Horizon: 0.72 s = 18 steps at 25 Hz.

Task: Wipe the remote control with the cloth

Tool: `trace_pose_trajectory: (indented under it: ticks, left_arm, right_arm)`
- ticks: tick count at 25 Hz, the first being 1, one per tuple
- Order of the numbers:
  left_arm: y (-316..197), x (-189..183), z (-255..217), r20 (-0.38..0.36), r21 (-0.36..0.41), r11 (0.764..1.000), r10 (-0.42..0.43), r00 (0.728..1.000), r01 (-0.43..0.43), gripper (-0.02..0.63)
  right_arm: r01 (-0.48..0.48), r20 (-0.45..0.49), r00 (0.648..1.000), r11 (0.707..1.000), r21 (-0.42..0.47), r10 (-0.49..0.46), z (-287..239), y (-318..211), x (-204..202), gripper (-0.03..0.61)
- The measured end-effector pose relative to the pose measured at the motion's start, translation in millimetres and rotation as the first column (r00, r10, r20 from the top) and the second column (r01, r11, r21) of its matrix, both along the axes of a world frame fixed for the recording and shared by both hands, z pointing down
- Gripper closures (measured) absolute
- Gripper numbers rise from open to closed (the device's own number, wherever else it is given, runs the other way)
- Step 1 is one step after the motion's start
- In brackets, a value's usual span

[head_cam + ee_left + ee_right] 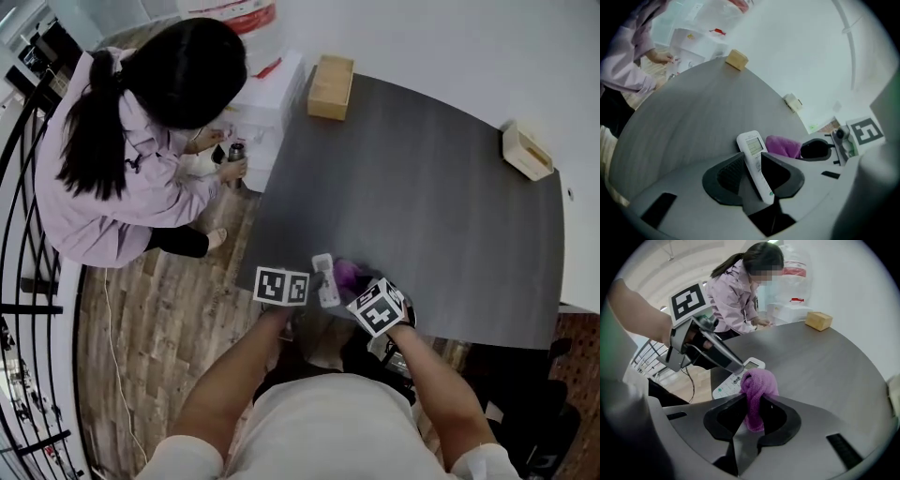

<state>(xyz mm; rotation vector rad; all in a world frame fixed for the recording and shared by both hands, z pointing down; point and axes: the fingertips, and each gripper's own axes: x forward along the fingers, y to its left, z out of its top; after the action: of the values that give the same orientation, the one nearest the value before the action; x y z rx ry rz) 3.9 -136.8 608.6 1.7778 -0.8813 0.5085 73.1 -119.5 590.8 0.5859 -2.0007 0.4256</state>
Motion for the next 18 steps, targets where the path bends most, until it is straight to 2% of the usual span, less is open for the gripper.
trace_pose_trajectory:
  ticks: [4,8,12,15,18]
  left_arm:
    - [-19,19,1,0.034,0.034,0.995,0.091,0.995,-0.092,0.506]
    - [-24,30,2,0.042,0.046,0.988,0.147,0.988,-0.149,0.506]
    - [-22,27,-11,0.046,0.104,0.980,0.164,0.985,-0.168,0.506]
    - [-22,9,-35,0.026,0.186,0.970,0.155,0.988,-0.157,0.506]
    - [-12,-17,-67,-0.057,0.265,0.960,0.106,0.993,-0.087,0.506]
  right_arm:
    - [-0.096,0.025,0.995,0.995,-0.017,0.097,1,4,6,0.491]
    - [-0.207,0.051,0.977,0.978,-0.027,0.208,1,2,19,0.491]
    - [-0.295,0.044,0.955,0.955,0.039,0.294,-15,-3,48,0.491]
    - [-0.401,0.071,0.916,0.907,0.130,0.395,-40,-17,79,0.491]
    - [-0.536,0.135,0.844,0.815,0.221,0.519,-74,-17,122,0.491]
